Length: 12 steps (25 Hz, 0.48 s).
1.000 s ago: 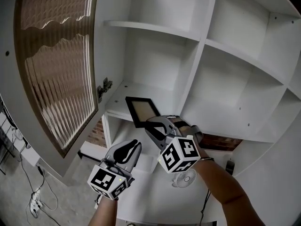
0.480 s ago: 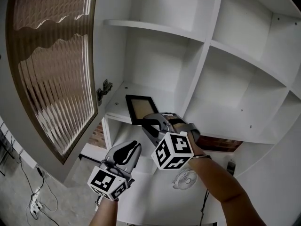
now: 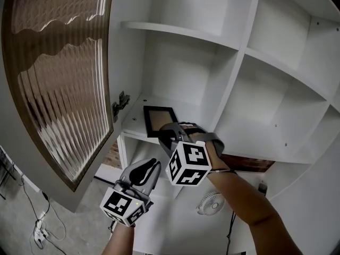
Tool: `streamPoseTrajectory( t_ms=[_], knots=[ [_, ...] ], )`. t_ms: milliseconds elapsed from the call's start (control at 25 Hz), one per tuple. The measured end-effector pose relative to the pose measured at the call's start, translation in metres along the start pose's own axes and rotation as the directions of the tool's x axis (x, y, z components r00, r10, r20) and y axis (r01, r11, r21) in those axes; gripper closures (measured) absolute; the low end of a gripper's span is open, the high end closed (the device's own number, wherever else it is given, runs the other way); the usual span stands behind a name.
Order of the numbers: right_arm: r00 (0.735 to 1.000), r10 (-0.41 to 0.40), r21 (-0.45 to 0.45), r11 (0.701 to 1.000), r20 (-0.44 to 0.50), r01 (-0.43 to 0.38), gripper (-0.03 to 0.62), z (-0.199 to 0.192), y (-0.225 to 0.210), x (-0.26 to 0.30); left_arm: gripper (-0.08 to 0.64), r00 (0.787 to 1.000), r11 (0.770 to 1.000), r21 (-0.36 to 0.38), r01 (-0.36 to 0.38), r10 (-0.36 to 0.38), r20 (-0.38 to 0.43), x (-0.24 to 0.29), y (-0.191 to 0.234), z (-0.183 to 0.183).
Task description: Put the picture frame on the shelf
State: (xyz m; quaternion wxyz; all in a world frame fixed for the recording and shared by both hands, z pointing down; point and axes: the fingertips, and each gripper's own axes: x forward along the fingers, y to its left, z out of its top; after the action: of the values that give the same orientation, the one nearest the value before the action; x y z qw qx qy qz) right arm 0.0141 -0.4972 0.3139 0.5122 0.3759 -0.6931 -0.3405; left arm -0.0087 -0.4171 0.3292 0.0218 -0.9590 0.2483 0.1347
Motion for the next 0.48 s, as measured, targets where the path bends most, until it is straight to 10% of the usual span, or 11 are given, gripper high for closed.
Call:
streamPoseTrajectory(
  t_ms=[480],
  knots=[
    [0.987, 0.160, 0.186, 0.970, 0.009, -0.159, 0.464, -0.0009, 0.0079, 0.0033, 0.506, 1.000, 1.000, -0.010, 0.006, -0.006, 0.003, 0.0001, 0.0034, -0.0016]
  ],
)
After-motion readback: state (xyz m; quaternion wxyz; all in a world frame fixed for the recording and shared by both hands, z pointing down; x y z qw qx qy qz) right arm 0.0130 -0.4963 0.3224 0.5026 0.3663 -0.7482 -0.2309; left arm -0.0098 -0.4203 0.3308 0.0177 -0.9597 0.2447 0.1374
